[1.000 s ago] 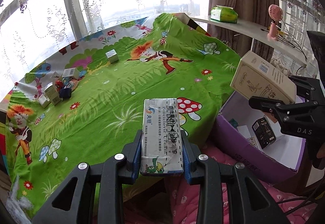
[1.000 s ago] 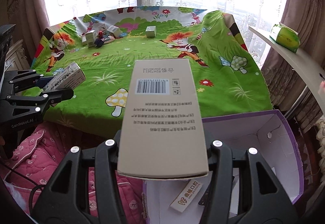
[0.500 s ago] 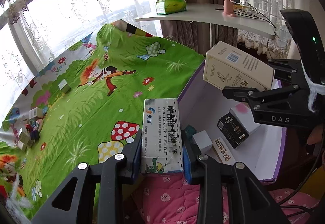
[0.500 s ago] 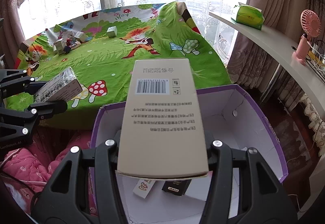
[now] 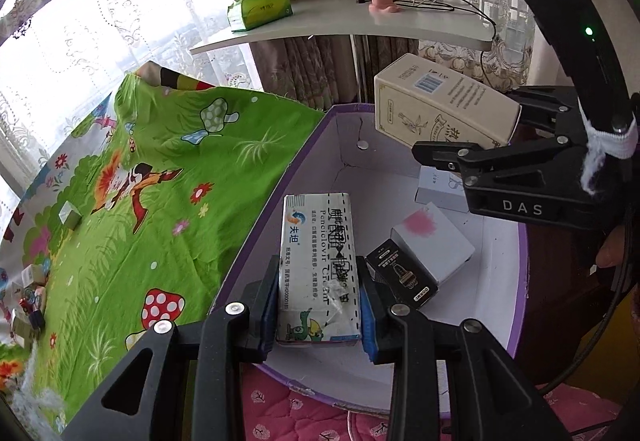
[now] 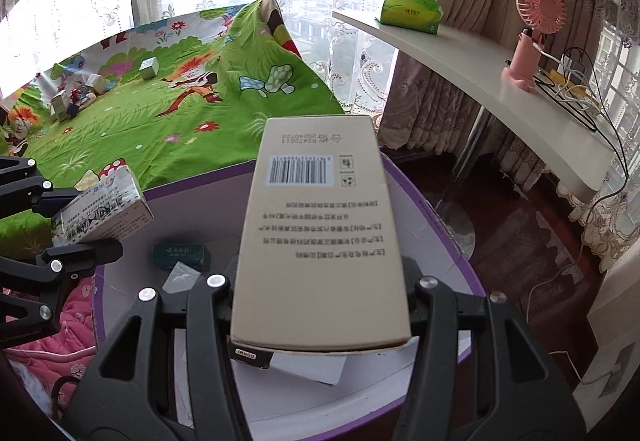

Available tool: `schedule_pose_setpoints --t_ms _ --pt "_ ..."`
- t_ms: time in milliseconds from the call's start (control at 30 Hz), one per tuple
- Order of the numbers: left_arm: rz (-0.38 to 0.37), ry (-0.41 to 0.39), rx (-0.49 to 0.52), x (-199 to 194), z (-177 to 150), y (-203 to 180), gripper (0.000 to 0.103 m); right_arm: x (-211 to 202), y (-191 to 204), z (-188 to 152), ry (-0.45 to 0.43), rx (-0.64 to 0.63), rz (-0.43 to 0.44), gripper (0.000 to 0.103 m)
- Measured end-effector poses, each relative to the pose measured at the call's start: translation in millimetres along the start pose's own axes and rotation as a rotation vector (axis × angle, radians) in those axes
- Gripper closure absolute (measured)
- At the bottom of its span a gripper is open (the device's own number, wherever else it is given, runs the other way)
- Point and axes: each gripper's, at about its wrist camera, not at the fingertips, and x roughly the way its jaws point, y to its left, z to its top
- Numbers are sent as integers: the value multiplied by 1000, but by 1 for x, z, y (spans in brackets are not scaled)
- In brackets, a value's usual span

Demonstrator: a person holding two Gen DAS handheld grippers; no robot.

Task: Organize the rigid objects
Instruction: 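Open both tools to drop the beige box and tissue pack inside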

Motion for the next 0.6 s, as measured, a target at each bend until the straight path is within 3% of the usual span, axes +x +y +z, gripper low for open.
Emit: schedule_pose_setpoints --t_ms 200,233,267,333,367,467,600 --pt "-44 -17 -27 10 5 -6 68 2 -15 0 18 11 -58 48" --pt "-68 -19 -36 12 6 -6 68 4 -17 0 24 17 -73 46" --pt "-117 -22 -46 14 5 -6 64 7 -19 1 37 25 -91 36" --pt "-225 -14 -52 20 2 -6 32 12 -21 1 66 39 -139 16" --pt "-233 -18 -59 21 -2 -5 30 14 -19 2 75 47 -160 15" --pt "-180 -41 -99 18 -19 16 30 15 -2 13 71 17 -113 15" --pt "-6 -94 -216 2 -48 87 29 20 56 39 38 -116 -27 15"
